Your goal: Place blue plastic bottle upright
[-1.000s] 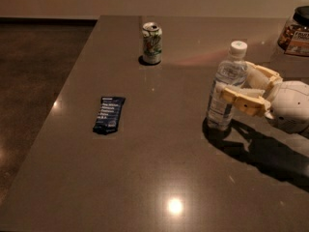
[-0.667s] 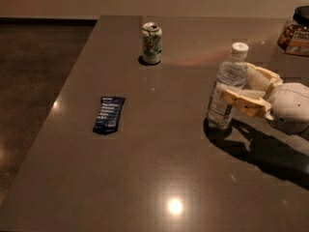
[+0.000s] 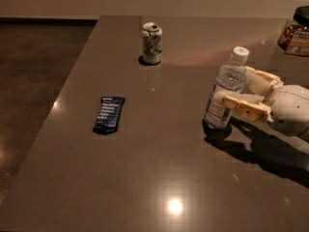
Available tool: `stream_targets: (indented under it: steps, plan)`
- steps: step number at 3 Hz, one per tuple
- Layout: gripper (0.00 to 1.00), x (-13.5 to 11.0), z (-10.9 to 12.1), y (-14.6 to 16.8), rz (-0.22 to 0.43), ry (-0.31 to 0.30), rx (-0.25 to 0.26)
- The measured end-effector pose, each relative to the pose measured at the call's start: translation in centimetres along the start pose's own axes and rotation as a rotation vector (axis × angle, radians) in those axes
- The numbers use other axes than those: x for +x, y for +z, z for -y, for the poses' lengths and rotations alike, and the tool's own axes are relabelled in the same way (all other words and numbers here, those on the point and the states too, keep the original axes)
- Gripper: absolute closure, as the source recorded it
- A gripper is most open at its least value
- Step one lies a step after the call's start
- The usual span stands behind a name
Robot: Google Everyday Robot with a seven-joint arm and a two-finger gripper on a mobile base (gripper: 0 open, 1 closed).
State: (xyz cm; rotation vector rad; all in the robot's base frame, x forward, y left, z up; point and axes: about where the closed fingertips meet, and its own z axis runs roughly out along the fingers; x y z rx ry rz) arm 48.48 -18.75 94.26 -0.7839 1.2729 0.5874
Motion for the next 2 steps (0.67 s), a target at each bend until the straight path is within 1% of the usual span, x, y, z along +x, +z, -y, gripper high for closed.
stream_targets:
  steps: [1,2]
  plan:
    - [0.00,0.25,0.08,-0.06,-0.014,0.003,0.015]
    - [0.00,0.26,0.09,-0.06,-0.015,0.003,0.015]
